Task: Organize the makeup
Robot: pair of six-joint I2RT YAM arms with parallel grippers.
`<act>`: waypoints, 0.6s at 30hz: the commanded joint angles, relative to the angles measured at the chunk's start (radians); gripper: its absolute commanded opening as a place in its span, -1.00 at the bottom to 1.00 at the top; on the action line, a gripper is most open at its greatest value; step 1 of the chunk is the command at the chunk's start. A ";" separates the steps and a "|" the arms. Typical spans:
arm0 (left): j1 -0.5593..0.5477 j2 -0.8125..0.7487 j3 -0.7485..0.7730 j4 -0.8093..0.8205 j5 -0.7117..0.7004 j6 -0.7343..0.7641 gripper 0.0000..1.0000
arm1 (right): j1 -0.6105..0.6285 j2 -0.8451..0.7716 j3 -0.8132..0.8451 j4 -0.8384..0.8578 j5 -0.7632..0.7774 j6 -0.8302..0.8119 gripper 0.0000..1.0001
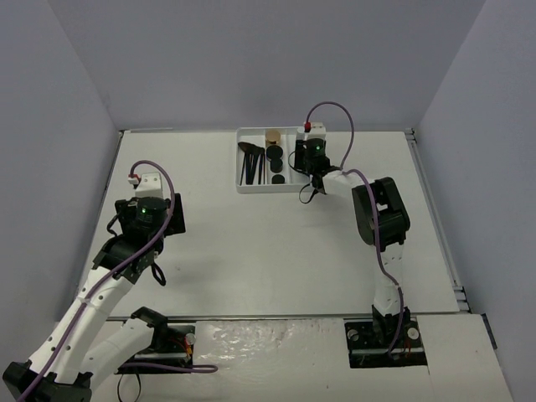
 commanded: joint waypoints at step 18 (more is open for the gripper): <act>0.017 0.179 0.114 -0.025 0.094 -0.144 0.94 | 0.014 -0.358 -0.154 -0.163 0.003 0.013 1.00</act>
